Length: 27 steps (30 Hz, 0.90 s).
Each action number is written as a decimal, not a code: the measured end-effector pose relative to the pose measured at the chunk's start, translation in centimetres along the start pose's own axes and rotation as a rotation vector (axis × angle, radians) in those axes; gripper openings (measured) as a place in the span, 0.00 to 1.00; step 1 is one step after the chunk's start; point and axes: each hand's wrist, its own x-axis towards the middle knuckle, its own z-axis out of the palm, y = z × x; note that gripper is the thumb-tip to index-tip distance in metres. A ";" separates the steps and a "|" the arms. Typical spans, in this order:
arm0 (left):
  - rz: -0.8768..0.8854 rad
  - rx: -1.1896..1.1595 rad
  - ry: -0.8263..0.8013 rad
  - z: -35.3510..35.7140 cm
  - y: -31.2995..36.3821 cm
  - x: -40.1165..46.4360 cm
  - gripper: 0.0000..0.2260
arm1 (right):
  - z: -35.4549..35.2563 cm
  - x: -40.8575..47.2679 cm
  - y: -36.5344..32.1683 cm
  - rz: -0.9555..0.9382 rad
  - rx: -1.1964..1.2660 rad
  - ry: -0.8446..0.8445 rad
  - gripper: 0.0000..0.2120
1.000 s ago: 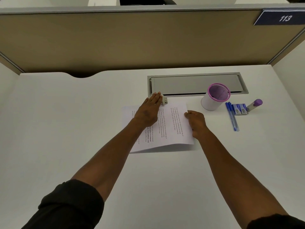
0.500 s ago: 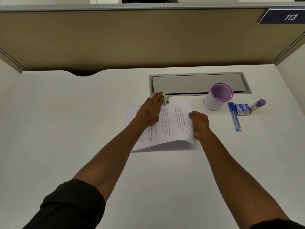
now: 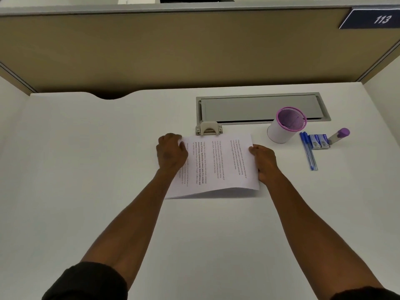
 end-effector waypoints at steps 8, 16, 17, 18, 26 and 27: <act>0.138 0.136 -0.131 -0.2 -1.8 0.0 0.19 | 0.1 0.5 -0.8 -0.025 -0.130 0.017 0.10; 0.138 0.147 -0.147 -0.3 -1.6 0.3 0.18 | 1.0 1.8 -2.1 -0.152 -0.388 0.161 0.19; 0.133 0.140 -0.145 -0.3 -1.5 0.4 0.18 | 1.3 1.9 -2.2 -0.146 -0.387 0.163 0.18; 0.129 0.129 -0.140 -0.4 -1.4 0.5 0.18 | 1.5 2.0 -2.3 -0.130 -0.367 0.165 0.15; 0.147 0.142 -0.186 -1.1 0.4 2.4 0.17 | 1.0 2.9 -2.4 0.061 -0.189 0.121 0.14; 0.148 0.165 -0.201 -1.2 0.6 2.8 0.16 | 0.9 2.9 -2.4 0.081 -0.155 0.102 0.14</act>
